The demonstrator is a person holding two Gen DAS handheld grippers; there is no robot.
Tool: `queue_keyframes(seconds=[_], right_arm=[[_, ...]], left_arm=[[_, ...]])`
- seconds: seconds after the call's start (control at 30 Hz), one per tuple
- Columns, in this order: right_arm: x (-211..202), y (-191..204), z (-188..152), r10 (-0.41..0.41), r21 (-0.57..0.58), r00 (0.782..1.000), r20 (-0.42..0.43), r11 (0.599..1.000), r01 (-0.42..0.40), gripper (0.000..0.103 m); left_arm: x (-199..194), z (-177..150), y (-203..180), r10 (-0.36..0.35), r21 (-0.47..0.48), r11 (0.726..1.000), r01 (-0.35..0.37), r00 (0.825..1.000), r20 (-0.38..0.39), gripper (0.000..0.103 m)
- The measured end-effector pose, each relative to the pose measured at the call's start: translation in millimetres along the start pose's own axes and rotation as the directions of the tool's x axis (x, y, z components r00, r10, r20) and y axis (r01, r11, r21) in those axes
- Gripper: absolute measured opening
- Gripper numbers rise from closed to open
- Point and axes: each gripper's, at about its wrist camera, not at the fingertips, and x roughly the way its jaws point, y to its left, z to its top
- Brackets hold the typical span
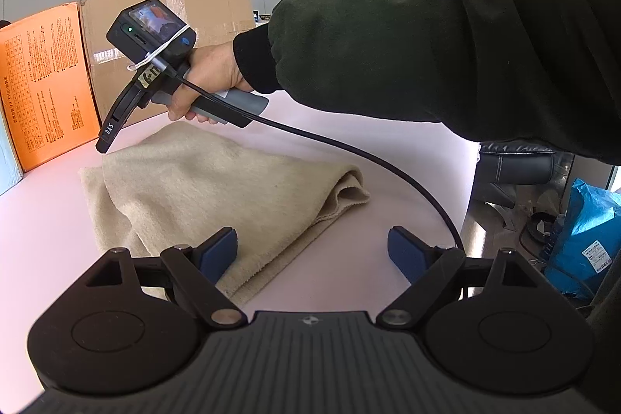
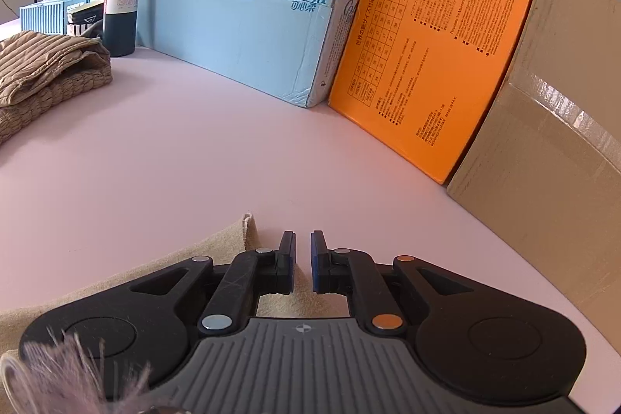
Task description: Fold clothes
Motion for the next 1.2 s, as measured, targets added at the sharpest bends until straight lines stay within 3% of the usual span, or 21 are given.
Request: queue_keyframes(seconds=[0.07, 0.13, 0.2, 0.3, 0.43, 0.57, 0.7, 0.83, 0.9, 1.03, 1.1, 1.17, 1.2], right_arm=[[-9, -4, -2, -0.045, 0.032, 0.998, 0.032, 0.998, 0.044, 0.009], [-24, -13, -2, -0.078, 0.073, 0.995, 0.062, 0.995, 0.073, 0.031], [-40, -20, -4, -0.108, 0.108, 0.991, 0.080, 0.989, 0.099, 0.042], [-66, -25, -16, -0.123, 0.136, 0.990, 0.064, 0.984, 0.114, 0.042], [-95, -33, -47, -0.091, 0.288, 0.996, 0.022, 0.954, 0.080, 0.043], [-111, -50, -79, -0.043, 0.489, 0.999, 0.021, 0.872, 0.027, 0.045], [-103, -69, -103, 0.034, 0.660, 0.998, 0.045, 0.749, -0.055, 0.060], [-94, -77, -121, 0.076, 0.730, 0.988, 0.133, 0.667, -0.150, 0.077], [-94, -81, -125, 0.090, 0.747, 0.980, 0.176, 0.637, -0.192, 0.081], [-95, -88, -131, 0.110, 0.771, 0.969, 0.223, 0.589, -0.244, 0.081], [-93, -89, -130, 0.119, 0.769, 0.966, 0.230, 0.587, -0.256, 0.078], [-87, -88, -126, 0.153, 0.756, 0.963, 0.222, 0.597, -0.269, 0.056], [-83, -87, -123, 0.173, 0.749, 0.963, 0.207, 0.605, -0.270, 0.032]], left_arm=[[-1, 1, 1, 0.002, 0.000, 1.000, -0.002, 1.000, 0.001, 0.084], [-3, 0, 0, 0.011, 0.012, 1.000, -0.011, 1.000, 0.006, 0.084], [-5, -1, -3, 0.019, 0.029, 0.999, -0.020, 1.000, 0.012, 0.085], [-7, -2, -4, 0.024, 0.056, 0.998, -0.026, 0.999, 0.025, 0.085], [-12, -2, -6, 0.041, 0.066, 0.997, -0.046, 0.997, 0.073, 0.085], [-16, 7, -6, 0.066, 0.013, 0.998, -0.068, 0.990, 0.122, 0.085], [-13, 22, -14, 0.044, -0.040, 0.999, -0.037, 0.981, 0.187, 0.085], [8, 36, -23, -0.020, -0.092, 0.995, 0.033, 0.990, 0.141, 0.085], [18, 37, -26, -0.020, -0.126, 0.991, 0.035, 0.993, 0.115, 0.085], [32, 32, -27, -0.023, -0.168, 0.985, 0.036, 0.996, 0.081, 0.080], [35, 29, -29, -0.022, -0.153, 0.988, 0.033, 0.997, 0.076, 0.074], [39, 25, -30, -0.021, -0.137, 0.990, 0.031, 0.997, 0.071, 0.073], [40, 24, -31, -0.020, -0.129, 0.991, 0.029, 0.997, 0.069, 0.073]])
